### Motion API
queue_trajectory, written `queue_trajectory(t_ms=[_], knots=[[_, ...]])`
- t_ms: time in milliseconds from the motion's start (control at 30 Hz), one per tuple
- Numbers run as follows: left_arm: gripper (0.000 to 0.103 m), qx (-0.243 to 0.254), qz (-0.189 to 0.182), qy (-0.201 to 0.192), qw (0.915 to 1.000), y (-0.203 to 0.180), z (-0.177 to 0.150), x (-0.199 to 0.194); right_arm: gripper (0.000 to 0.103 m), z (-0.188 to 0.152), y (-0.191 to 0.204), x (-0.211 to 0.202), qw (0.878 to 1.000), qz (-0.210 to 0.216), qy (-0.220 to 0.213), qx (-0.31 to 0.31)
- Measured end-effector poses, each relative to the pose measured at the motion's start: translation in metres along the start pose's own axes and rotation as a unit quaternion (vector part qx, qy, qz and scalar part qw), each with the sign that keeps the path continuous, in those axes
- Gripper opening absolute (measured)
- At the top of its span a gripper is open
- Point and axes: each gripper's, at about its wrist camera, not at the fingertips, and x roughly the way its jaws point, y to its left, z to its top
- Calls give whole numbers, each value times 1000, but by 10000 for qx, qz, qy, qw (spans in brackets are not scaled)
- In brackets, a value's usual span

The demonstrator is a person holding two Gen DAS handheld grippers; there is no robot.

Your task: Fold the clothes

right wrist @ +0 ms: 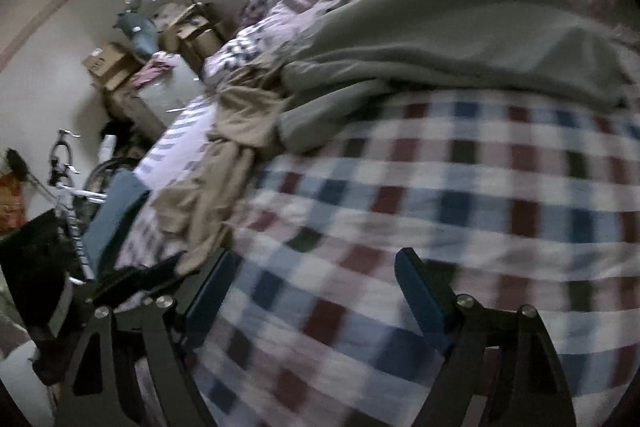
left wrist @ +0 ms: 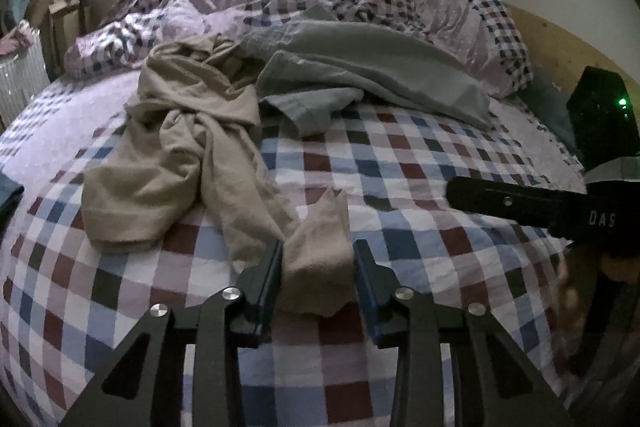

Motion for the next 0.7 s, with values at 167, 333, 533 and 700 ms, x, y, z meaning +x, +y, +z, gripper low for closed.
queue_trajectory(t_ms=[167,333,533,700], knots=[[51,-469,-217,-133,9986,22,5,-15,84,-2,13,22,9987,464,69,211],[58,-829,-106,-400,9957,47,13,-29,81,0,32,28,9975,698,48,-21],[58,-1460,36,-534,9878,85,15,-35,79,-4,51,31,9964,808,137,-214],[58,-1771,40,-511,9829,102,11,-33,59,-11,52,43,9973,636,377,-25]])
